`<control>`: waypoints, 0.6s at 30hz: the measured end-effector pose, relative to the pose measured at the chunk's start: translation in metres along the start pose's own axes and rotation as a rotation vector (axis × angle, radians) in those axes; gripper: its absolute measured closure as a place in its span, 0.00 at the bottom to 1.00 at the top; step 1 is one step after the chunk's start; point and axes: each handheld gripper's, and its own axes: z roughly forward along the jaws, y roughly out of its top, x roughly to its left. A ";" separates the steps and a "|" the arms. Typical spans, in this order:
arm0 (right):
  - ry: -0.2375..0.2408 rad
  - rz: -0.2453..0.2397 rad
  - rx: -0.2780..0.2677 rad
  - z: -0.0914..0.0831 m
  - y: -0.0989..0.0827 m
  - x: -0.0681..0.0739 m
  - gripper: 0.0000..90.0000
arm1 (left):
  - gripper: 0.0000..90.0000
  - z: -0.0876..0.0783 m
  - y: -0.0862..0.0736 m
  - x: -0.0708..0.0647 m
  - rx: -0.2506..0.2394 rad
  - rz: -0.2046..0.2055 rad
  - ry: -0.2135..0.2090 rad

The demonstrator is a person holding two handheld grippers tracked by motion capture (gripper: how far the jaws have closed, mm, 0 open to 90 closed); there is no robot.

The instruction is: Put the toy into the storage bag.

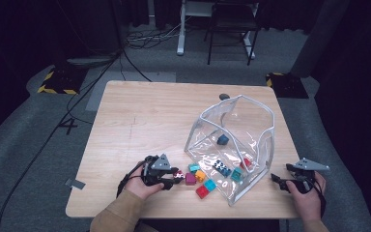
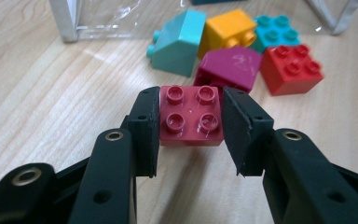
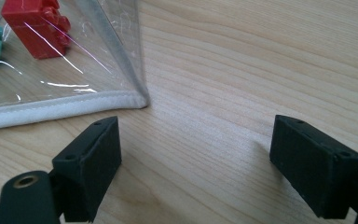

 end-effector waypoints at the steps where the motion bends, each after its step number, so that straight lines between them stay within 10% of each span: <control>1: 0.000 0.000 0.000 0.000 0.000 0.000 0.18 | 0.66 0.000 0.000 0.000 0.000 0.000 0.000; 18: 0.001 0.000 0.000 0.000 0.000 0.000 0.18 | 0.66 -0.040 0.048 -0.008 -0.048 0.042 0.004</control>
